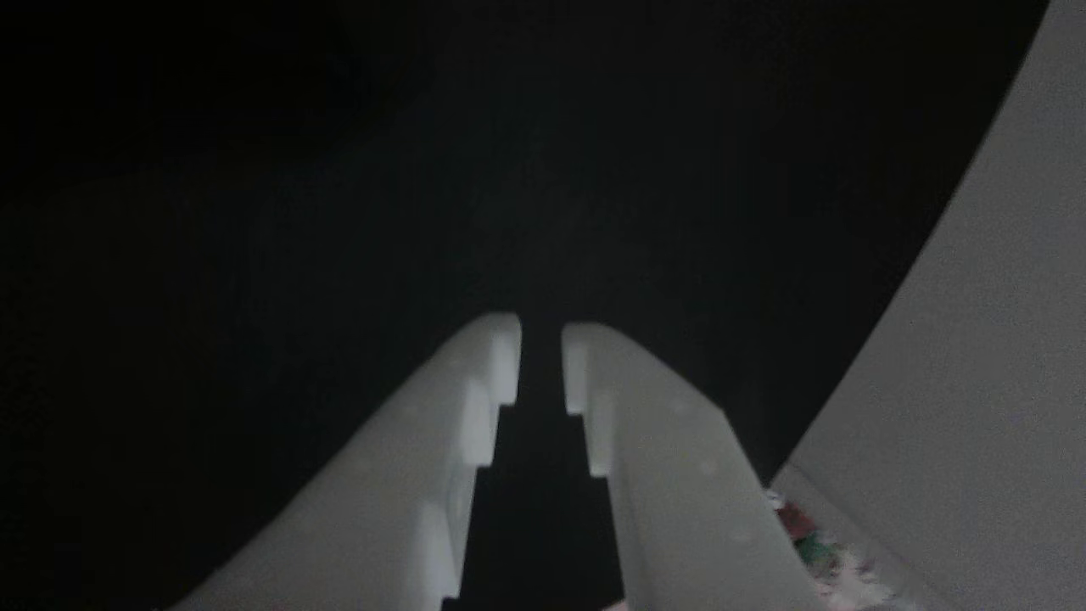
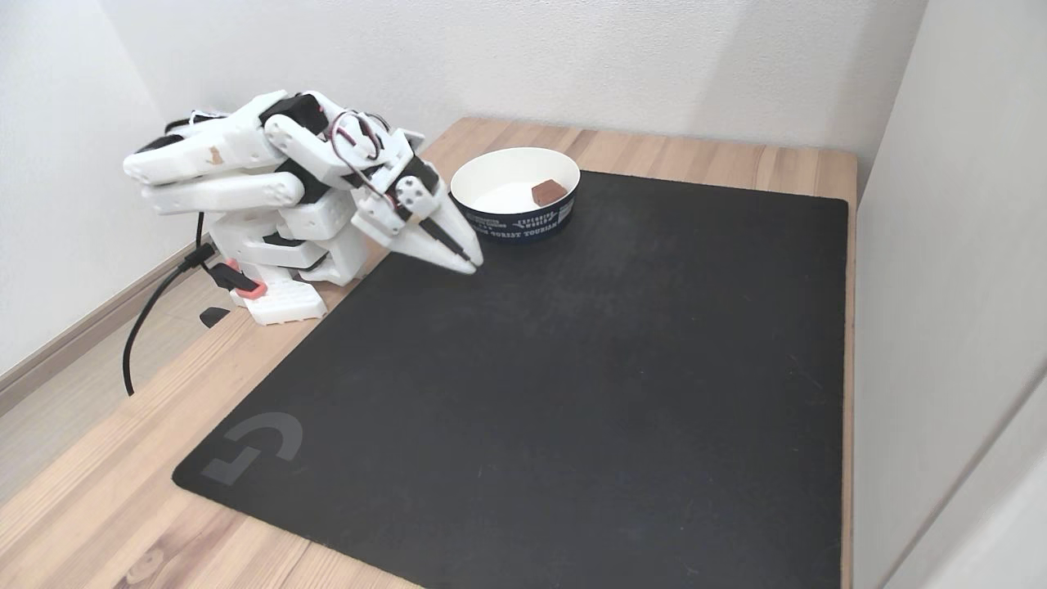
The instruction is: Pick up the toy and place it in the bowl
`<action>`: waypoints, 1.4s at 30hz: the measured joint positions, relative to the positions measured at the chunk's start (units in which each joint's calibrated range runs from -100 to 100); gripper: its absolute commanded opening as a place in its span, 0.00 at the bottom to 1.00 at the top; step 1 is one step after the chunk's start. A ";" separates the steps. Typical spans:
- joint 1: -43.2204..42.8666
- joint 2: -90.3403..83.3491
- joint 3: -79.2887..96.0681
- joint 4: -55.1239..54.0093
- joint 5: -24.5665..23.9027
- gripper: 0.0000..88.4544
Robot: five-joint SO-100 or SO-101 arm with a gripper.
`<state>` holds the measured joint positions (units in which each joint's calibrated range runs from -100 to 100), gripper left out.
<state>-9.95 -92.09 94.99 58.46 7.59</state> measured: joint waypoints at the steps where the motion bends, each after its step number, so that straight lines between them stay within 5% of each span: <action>1: -0.42 -0.33 0.00 0.34 -0.15 0.03; 9: -1.91 -6.66 1.13 5.83 -4.02 0.03; 42: -1.83 -6.99 1.13 8.61 -4.12 0.03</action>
<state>-11.78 -99.08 96.13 67.07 3.47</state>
